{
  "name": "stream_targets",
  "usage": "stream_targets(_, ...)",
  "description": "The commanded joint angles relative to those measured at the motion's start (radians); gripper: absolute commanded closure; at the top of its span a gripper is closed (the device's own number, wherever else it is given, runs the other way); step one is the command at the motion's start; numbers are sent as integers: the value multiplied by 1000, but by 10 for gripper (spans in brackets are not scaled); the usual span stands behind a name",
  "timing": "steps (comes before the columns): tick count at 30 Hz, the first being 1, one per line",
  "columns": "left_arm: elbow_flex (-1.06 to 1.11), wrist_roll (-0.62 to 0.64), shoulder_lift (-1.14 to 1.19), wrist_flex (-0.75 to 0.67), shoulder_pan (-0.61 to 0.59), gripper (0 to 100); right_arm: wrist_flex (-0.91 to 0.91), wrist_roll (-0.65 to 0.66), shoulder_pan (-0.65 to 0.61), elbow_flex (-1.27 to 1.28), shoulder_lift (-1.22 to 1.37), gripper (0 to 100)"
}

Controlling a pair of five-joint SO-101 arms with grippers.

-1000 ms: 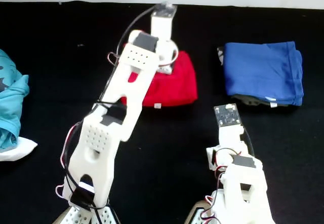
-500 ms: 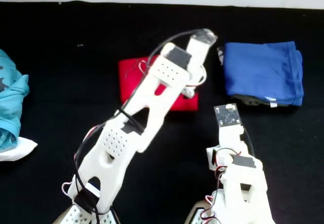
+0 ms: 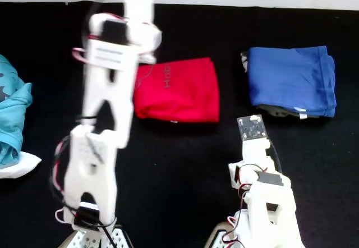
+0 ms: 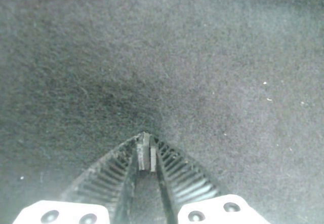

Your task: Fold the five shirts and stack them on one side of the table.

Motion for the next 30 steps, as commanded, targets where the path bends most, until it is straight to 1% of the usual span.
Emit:
stream_targets(1, 260, -43, -280, 5, -102, 938, -22, 2, 7, 16, 1, 992)
stream_targets(4, 565, -44, -438, 0, -153, 939, -22, -35, 7, 15, 1, 992)
stream_targets(6, 763, -44, -478, -55, -160, 940, -24, -55, 8, 12, 1, 992)
stream_targets(8, 937, -46, -483, -172, -166, 940, -24, -55, 8, 12, 1, 992)
stream_targets(11, 1147, -46, -490, -373, -211, 940, -24, -58, 8, 12, 1, 992)
stream_targets(14, 1313, -43, -484, -539, -252, 940, -24, -58, 8, 10, 1, 992)
stream_targets(17, 1463, -44, -483, -690, -262, 940, -24, -58, 8, 10, 1, 992)
stream_targets(20, 1583, -43, -483, -832, -265, 940, -24, -58, 8, 8, 1, 992)
stream_targets(23, 1641, -43, -483, -939, -266, 940, -24, -58, 8, 8, 1, 992)
stream_targets(25, 1649, -43, -483, -977, -266, 940, -24, -58, 8, 8, 1, 992)
stream_targets(30, 1667, -40, -438, -1002, -259, 940, 7, -60, 2, 1, -1, 992)
